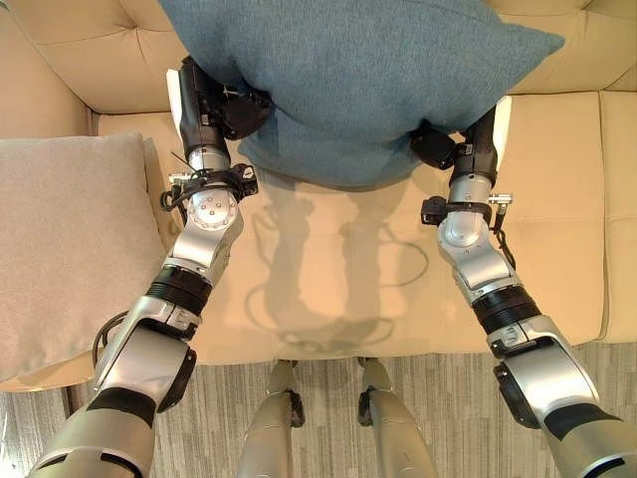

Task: Pick up all the scattered cushions and arrange them neatly on the sofa.

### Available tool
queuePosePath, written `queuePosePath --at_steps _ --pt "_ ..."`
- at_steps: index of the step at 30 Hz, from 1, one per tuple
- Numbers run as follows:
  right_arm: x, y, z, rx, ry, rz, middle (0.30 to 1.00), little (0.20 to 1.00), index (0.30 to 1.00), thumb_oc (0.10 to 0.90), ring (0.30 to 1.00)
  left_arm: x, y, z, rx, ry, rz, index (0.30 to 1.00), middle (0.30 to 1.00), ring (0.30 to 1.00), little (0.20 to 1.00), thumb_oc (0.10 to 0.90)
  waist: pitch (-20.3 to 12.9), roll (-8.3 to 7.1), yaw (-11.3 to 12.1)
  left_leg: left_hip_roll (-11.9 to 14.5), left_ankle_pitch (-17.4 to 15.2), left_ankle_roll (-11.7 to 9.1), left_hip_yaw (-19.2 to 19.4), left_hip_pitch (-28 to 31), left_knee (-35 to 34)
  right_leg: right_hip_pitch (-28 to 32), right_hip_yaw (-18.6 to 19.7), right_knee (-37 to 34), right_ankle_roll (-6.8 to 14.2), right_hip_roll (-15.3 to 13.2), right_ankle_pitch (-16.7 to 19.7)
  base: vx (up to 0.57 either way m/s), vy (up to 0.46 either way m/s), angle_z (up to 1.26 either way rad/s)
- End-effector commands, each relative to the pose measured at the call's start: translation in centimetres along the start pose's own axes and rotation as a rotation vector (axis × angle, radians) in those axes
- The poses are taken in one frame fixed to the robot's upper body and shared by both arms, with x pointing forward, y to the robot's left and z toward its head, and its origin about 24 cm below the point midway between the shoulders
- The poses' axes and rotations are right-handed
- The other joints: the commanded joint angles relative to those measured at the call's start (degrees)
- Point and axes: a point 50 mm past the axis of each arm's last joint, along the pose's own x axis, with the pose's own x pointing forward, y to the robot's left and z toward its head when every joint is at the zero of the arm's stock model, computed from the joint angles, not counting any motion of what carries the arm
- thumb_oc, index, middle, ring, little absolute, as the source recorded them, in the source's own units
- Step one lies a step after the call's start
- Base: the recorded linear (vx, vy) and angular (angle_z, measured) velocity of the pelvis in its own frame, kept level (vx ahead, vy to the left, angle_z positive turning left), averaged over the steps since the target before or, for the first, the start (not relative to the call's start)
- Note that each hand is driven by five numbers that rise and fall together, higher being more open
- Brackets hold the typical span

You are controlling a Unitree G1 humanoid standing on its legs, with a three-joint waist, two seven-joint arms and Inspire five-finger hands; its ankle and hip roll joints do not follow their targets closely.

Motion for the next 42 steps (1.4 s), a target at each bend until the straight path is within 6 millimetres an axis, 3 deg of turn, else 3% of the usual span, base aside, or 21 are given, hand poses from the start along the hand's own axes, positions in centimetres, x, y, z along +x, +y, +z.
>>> queuePosePath --at_steps 1,10,16,21,29,30,32,33,34,35,41,42 --pt "0.9 1.8 3.5 0.043 -0.126 0.056 0.3 0.3 0.3 0.4 0.3 1.0 -3.2 4.6 -0.013 -0.218 -0.138 0.3 0.3 0.3 0.3 0.4 -7.0 -0.38 -0.3 -1.4 -5.3 -4.2 -1.1 0.6 0.1 -0.9 -1.5 0.2 6.3 -0.9 -2.0 0.0 0.0 0.0" --pt "-0.6 -0.5 3.8 0.093 -0.185 -0.012 0.3 0.3 0.3 0.4 0.3 -2.3 -3.3 5.2 -0.177 -0.279 -0.141 0.3 0.3 0.3 0.3 0.4 -7.3 -0.93 -0.3 -1.4 -5.6 -4.1 -1.4 1.9 0.1 0.7 -1.8 0.2 6.4 -1.2 -2.2 -0.01 -0.009 0.02" --pt "-2.7 -2.1 3.1 0.131 -0.204 -0.03 0.3 0.3 0.3 0.4 0.3 -4.8 -2.5 4.1 -0.239 -0.255 -0.126 0.3 0.3 0.3 0.3 0.4 -7.3 -1.13 -0.1 -1.4 -5.9 -4.1 -1.7 3.1 0.1 1.9 -2.0 0.2 6.2 -1.5 -2.4 0.0 -0.004 0.01" --pt "-3.0 -2.1 2.8 0.122 -0.197 -0.023 0.3 0.3 0.3 0.4 0.3 -5.2 -2.5 3.7 -0.25 -0.239 -0.128 0.3 0.3 0.3 0.3 0.4 -7.3 -1.16 -0.1 -1.3 -5.9 -4.1 -1.7 3.2 0.1 2.0 -2.2 0.2 6.2 -1.6 -2.5 0.0 0.0 0.0" --pt "-3.2 -1.6 0.9 0.051 -0.117 0.0 0.3 0.3 0.3 0.4 0.3 -5.6 -2.7 1.6 -0.213 -0.143 -0.128 0.3 0.3 0.3 0.3 0.4 -7.2 -1.42 0.2 -1.0 -5.6 -4.2 -1.5 3.0 0.1 1.9 -2.7 0.2 6.2 -1.6 -2.3 0.0 0.0 0.0" --pt "-2.9 -1.5 0.6 0.031 -0.106 0.0 0.3 0.3 0.3 0.4 0.3 -5.5 -2.7 1.3 -0.196 -0.13 -0.123 0.371 0.371 0.371 0.371 0.447 -7.2 -1.48 0.3 -1.0 -5.5 -4.2 -1.4 2.9 0.1 1.8 -2.8 0.2 6.2 -1.6 -2.3 0.0 0.0 0.0" --pt "-2.5 -1.5 0.6 0.018 -0.101 -0.003 0.3 0.3 0.3 0.4 0.3 -5.2 -2.7 1.1 -0.185 -0.122 -0.116 0.707 0.707 0.707 0.707 0.671 -7.1 -1.51 0.4 -1.0 -5.5 -4.3 -1.5 2.8 0.1 1.7 -2.9 0.2 6.2 -1.6 -2.2 0.0 0.0 0.0" --pt "-2.2 -1.5 0.3 -0.006 -0.088 -0.001 0.448 0.448 0.448 0.499 0.448 -5.1 -2.6 0.8 -0.17 -0.11 -0.11 0.9 0.9 0.9 0.9 0.8 -7.2 -1.57 0.5 -0.9 -5.9 -4.4 -1.5 3.0 0.1 2.0 -3.0 0.2 6.3 -1.5 -2.5 0.0 0.0 0.0" --pt "-1.2 -1.6 0.3 -0.045 -0.075 0.0 0.832 0.832 0.832 0.755 0.832 -4.3 -2.3 0.5 -0.134 -0.095 -0.088 0.9 0.9 0.9 0.9 0.8 -7.3 -1.71 0.8 -0.8 -5.8 -4.4 -1.5 2.9 0.1 1.9 -3.1 0.2 6.3 -1.5 -2.4 0.0 0.0 0.0" --pt "-0.7 -1.8 0.4 -0.059 -0.071 -0.005 0.9 0.9 0.9 0.8 0.9 -4.1 -2.1 0.4 -0.128 -0.09 -0.08 0.9 0.9 0.9 0.9 0.8 -7.2 -1.74 0.9 -0.7 -5.7 -4.5 -1.4 2.9 0.1 1.9 -3.2 0.2 6.3 -1.5 -2.4 0.0 0.0 0.0" --pt "1.5 -2.6 0.7 -0.106 -0.03 -0.063 0.9 0.9 0.9 0.8 0.9 -2.2 -0.4 -0.2 -0.056 -0.047 0.011 0.9 0.9 0.9 0.9 0.8 -7.1 -1.79 1.4 -0.7 -5.6 -4.7 -1.7 3.1 0.1 2.1 -3.6 0.2 6.2 -1.4 -2.5 0.0 0.0 0.0" --pt "2.2 -2.5 0.3 -0.051 0.041 -0.081 0.9 0.9 0.9 0.8 0.9 -1.3 0.3 -0.8 -0.071 0.006 0.045 0.9 0.9 0.9 0.9 0.8 -7.2 -1.71 1.4 -0.8 -5.5 -4.7 -1.7 3.2 0.1 2.3 -3.6 0.2 6.2 -1.3 -2.5 0.0 0.0 0.0"
